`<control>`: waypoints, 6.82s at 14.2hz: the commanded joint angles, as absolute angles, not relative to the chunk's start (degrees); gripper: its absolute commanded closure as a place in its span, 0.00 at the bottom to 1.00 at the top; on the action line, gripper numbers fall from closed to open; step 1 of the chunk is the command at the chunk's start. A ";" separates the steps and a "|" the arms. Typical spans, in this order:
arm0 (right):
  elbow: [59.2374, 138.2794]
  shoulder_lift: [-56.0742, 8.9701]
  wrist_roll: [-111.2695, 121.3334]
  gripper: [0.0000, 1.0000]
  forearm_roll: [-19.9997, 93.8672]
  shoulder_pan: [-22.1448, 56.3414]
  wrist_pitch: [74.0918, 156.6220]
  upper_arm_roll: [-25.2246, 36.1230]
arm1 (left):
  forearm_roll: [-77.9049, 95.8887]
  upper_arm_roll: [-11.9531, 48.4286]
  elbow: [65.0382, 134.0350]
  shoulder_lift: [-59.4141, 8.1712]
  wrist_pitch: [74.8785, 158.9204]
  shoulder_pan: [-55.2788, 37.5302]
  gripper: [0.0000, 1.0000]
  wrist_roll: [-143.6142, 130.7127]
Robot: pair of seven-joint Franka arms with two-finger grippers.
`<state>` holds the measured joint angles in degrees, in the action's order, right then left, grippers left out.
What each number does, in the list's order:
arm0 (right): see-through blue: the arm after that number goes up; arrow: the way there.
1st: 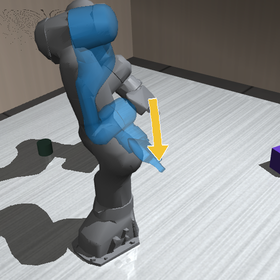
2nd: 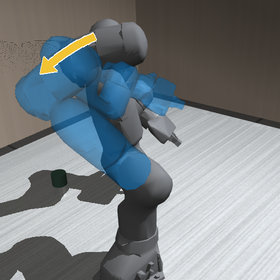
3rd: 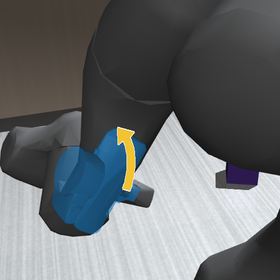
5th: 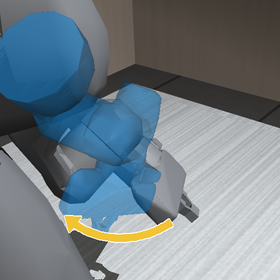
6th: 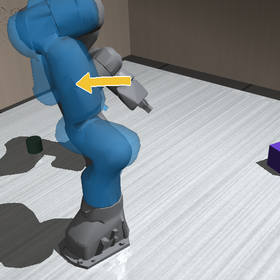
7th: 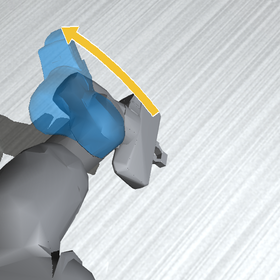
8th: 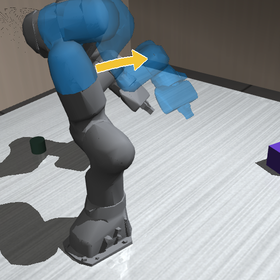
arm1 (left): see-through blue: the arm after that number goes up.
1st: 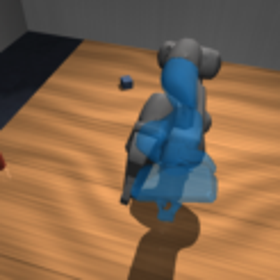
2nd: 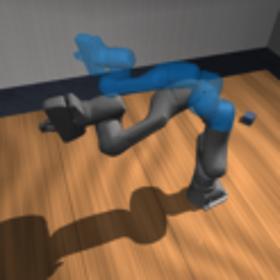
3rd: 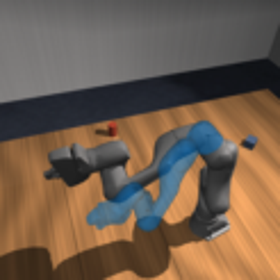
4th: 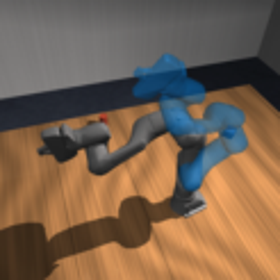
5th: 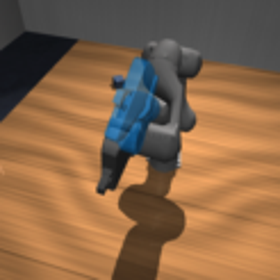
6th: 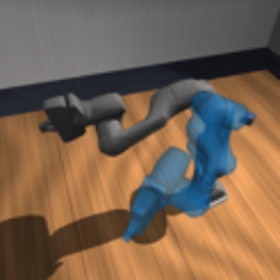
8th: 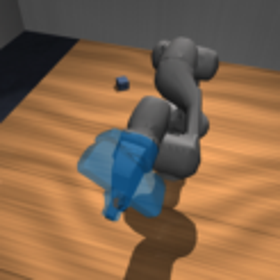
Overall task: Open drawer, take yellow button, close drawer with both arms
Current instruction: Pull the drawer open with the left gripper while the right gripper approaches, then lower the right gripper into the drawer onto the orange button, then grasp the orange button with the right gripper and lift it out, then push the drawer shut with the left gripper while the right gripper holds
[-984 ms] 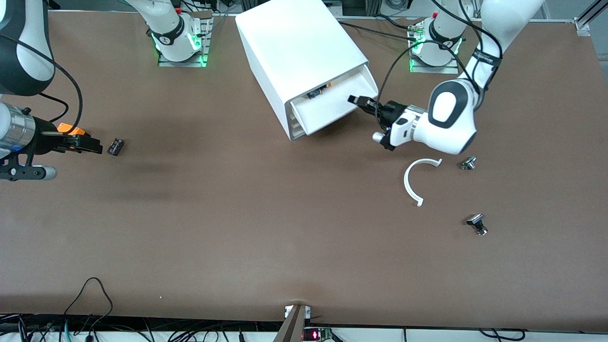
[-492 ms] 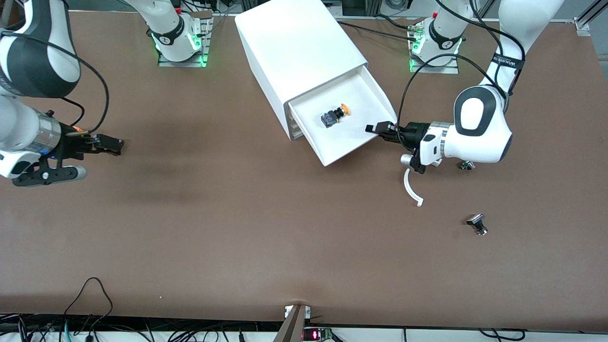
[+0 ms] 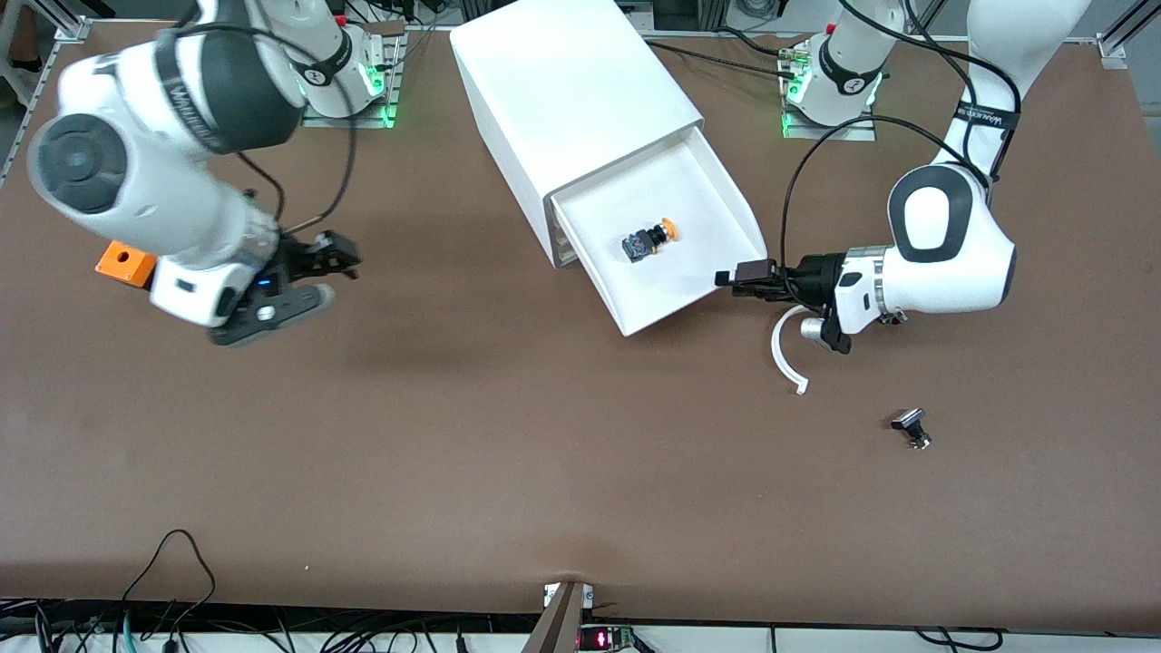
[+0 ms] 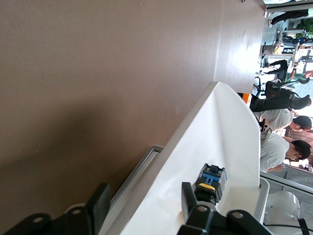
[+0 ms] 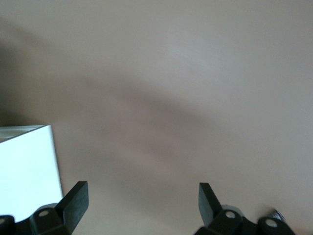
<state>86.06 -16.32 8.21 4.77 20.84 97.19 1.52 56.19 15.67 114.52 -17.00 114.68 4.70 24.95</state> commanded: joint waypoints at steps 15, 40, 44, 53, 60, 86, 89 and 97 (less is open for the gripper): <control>67.61 -29.17 54.37 0.00 5.02 41.29 99.85 -3.51 | 3.56 11.16 93.36 -1.41 94.34 9.41 0.00 11.37; 66.88 -39.99 57.74 0.05 1.05 48.34 111.53 -5.63 | -2.37 8.79 92.99 -0.70 91.93 6.59 0.00 3.60; 66.97 -40.43 57.74 0.17 1.14 48.43 112.23 -5.63 | -2.37 8.79 92.99 -0.70 91.93 6.68 0.00 3.60; 64.87 -38.07 53.53 0.61 1.67 46.94 109.61 -5.10 | -2.37 8.79 92.81 -0.70 91.93 6.68 0.00 3.52; 63.11 -31.38 52.12 0.64 1.49 42.63 105.12 0.85 | -2.46 8.79 92.72 -0.79 91.93 6.50 0.00 3.78; 91.47 -31.73 36.83 0.66 4.75 15.66 120.40 4.67 | 6.50 10.90 95.89 -15.63 105.80 -3.59 0.00 -24.06; 102.80 -26.65 35.95 0.67 4.75 11.61 129.62 1.24 | 7.47 10.90 97.20 -19.06 112.92 -7.11 0.00 -31.36; 117.67 -20.92 37.26 0.66 4.66 0.63 129.64 1.32 | 8.78 10.90 105.19 -20.04 126.03 -12.47 0.00 -41.39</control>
